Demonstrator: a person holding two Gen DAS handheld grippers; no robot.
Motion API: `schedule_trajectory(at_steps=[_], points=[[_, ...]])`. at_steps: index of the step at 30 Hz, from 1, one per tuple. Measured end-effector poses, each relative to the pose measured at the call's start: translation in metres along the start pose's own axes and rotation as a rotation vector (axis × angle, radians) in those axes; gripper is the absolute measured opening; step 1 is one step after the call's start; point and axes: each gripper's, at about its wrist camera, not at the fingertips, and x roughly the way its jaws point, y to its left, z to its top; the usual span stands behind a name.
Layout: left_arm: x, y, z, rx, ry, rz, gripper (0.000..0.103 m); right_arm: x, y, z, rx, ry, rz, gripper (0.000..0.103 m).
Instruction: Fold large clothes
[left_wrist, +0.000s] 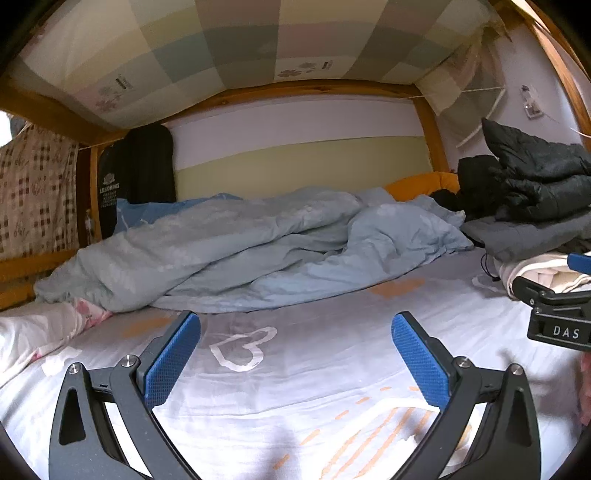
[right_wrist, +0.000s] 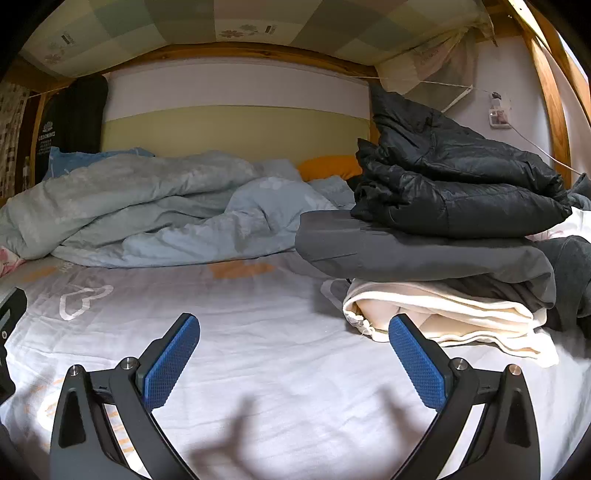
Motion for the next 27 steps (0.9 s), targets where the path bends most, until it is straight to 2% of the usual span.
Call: schedule_trajectory(at_steps=[27], points=[[0.013,0.011,-0.001,-0.070,0.061,-0.040,0.103,0.002,0.000,0.000,-0.014,0.003,0.002,0.103]])
